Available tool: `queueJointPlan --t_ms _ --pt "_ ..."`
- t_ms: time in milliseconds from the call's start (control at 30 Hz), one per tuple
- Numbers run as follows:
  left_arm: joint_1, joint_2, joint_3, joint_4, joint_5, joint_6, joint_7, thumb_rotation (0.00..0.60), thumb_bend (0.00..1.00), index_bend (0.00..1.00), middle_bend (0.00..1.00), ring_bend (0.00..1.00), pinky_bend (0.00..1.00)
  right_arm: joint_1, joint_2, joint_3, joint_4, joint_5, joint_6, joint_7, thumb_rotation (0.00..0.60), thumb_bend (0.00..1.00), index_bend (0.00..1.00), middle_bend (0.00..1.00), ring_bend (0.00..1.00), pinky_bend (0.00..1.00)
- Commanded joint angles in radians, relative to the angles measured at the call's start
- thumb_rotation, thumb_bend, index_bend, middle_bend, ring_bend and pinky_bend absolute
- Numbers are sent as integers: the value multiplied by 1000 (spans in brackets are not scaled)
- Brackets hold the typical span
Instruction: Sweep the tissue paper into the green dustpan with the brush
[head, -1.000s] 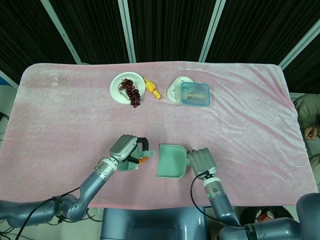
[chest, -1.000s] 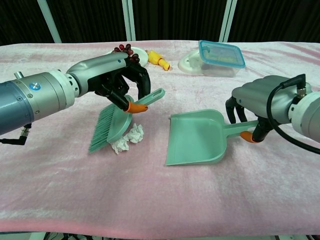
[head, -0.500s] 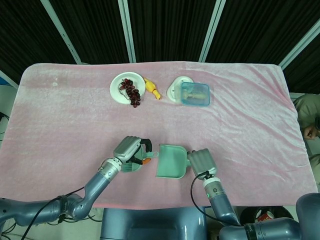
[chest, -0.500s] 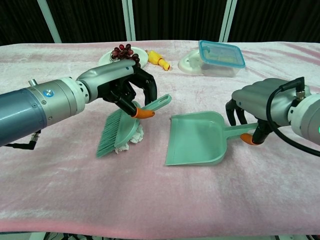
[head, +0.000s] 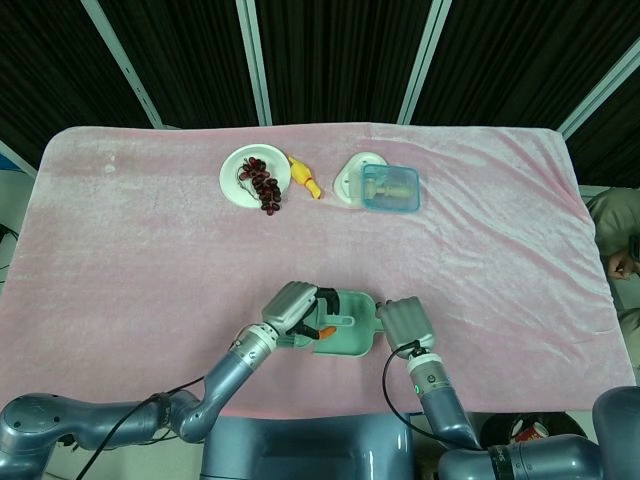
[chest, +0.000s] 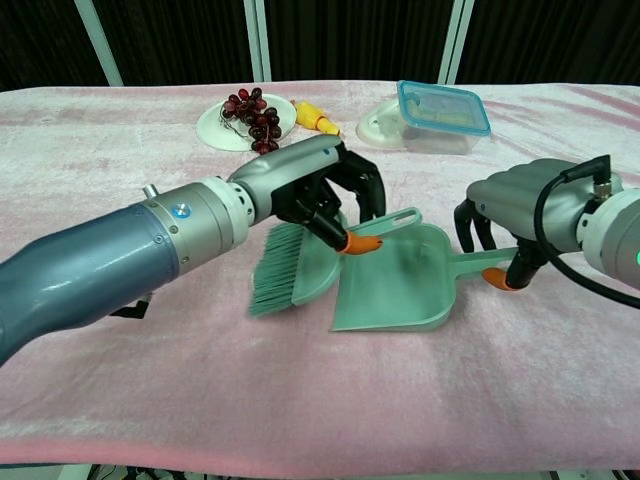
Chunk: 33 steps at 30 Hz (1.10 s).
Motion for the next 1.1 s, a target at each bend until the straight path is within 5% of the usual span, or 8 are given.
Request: queueJointPlan --t_ms 33,300,600,800,1100 --pt "-17 -31 -9 16 34 17 -14 600 391 678 703 866 1000 -1 3 1 2 -1 -3 5 600 503 673 684 699 780" --pt "-39 -102 -39 43 103 82 -73 600 391 678 703 867 1000 -5 19 2 2 -1 -9 22 600 503 673 684 699 779" --pt "-30 -36 -58 -34 127 100 -102 600 391 679 703 867 1000 -6 25 0 4 0 -10 24 600 504 672 684 699 779" --pt "21 41 -3 -67 132 105 -129 600 391 681 704 870 1000 -7 20 -6 8 1 -12 25 600 503 672 684 698 779" --pt "67 36 36 6 111 102 -213 600 391 681 704 870 1000 -9 18 -11 10 -1 -7 22 600 504 672 684 698 780"
